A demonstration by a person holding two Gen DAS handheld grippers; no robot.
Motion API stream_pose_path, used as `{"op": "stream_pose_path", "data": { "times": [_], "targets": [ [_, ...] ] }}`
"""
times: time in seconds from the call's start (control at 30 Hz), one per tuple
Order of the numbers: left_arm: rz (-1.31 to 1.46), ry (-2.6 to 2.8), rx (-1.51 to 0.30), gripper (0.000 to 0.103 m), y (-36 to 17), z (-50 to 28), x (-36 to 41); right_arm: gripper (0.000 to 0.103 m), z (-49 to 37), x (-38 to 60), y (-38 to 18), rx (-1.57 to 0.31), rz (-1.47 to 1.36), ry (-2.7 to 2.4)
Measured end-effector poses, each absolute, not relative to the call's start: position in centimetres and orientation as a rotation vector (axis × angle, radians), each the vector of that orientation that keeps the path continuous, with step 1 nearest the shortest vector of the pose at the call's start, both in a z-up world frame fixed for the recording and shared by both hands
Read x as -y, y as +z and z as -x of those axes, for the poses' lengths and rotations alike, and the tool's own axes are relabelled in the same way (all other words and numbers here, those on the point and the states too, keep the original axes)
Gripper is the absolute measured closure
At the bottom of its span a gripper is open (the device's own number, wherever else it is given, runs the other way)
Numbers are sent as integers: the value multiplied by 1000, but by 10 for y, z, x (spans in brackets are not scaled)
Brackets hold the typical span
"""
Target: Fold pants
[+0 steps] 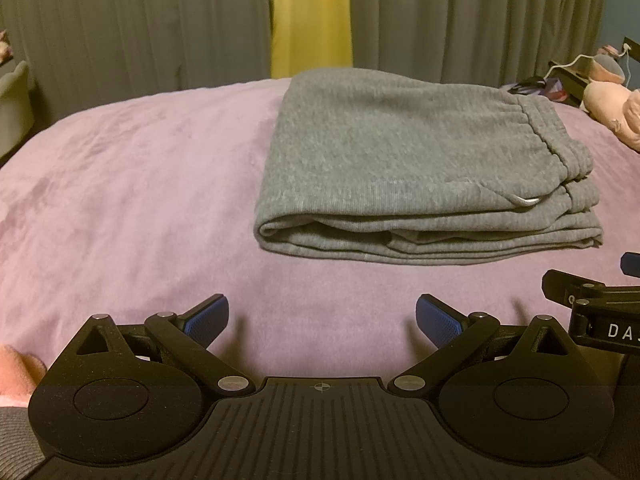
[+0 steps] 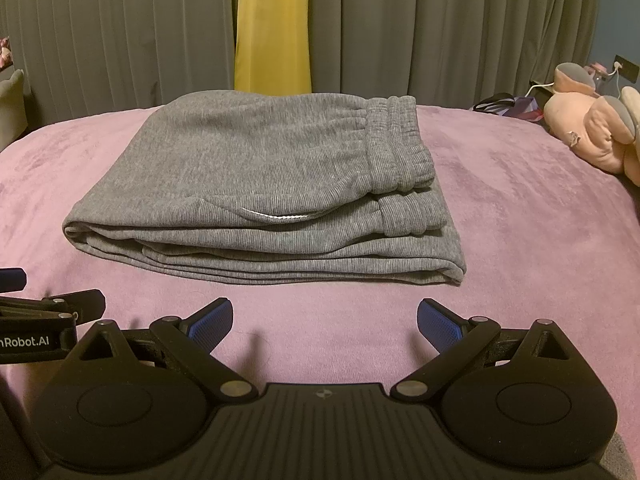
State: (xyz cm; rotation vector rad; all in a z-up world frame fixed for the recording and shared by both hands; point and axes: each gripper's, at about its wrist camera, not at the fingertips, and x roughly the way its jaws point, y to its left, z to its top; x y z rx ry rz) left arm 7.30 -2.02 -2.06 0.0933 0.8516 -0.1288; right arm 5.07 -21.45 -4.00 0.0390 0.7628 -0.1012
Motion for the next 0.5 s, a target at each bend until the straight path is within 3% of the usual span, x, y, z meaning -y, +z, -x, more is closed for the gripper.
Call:
{"op": "stream_pose_path", "data": {
  "times": [0.5],
  "targets": [
    [-60, -135, -814, 1, -18, -71, 15, 4, -50, 214, -39, -762, -39, -103]
  ]
}}
